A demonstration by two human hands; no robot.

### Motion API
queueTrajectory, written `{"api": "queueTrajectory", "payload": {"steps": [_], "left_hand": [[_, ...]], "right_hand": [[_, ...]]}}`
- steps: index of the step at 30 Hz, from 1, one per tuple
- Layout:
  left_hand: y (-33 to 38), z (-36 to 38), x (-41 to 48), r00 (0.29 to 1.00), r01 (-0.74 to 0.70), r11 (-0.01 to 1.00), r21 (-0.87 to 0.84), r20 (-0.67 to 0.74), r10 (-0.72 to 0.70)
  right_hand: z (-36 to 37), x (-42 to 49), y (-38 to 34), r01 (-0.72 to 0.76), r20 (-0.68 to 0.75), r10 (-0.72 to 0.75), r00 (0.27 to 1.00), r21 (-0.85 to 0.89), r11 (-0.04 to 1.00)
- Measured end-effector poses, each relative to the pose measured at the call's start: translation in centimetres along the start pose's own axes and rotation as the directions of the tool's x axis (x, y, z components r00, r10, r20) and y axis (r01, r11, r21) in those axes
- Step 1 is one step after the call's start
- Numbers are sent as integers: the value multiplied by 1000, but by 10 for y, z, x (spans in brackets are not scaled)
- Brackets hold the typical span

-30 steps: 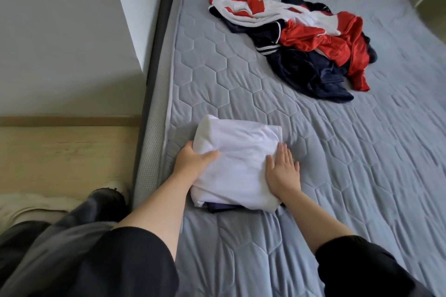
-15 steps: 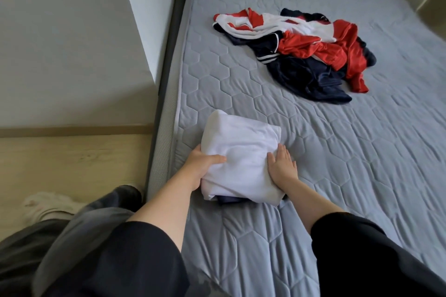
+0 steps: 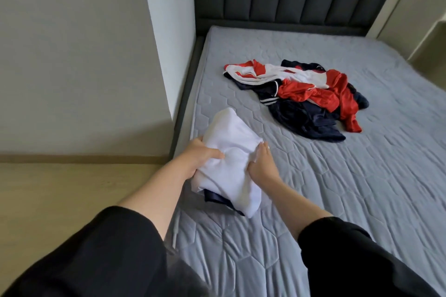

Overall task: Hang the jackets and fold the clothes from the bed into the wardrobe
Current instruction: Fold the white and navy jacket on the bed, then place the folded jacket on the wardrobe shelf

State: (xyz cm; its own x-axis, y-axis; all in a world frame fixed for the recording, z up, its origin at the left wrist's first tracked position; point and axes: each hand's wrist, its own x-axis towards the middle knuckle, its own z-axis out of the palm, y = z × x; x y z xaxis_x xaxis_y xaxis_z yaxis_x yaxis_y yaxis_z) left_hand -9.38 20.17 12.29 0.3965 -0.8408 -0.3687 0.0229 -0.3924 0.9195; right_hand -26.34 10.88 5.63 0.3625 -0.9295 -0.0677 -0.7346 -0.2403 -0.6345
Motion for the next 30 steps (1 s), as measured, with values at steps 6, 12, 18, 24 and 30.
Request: {"api": "queueTrajectory", "payload": {"steps": [6,12,18,24,30], "left_hand": [[45,-99,-12,985,-95,992,89,-136,106],[47,-250,-40,932,-112,984,141,-328,153],[11,-421,-63,862,-39,975,219,-486,144],[-12,-577,-98,849,54,927,372,-506,154],[39,-687,-186,863,152,930,334,-503,40]], "right_hand": [[15,18,-112,212,18,-212,977,16,977],[83,20,-260,429,131,-431,893,44,902],[194,20,-399,562,317,-562,764,100,821],[291,35,-550,569,550,-600,580,254,782],[298,4,-691,615,754,-628,193,406,676]]}}
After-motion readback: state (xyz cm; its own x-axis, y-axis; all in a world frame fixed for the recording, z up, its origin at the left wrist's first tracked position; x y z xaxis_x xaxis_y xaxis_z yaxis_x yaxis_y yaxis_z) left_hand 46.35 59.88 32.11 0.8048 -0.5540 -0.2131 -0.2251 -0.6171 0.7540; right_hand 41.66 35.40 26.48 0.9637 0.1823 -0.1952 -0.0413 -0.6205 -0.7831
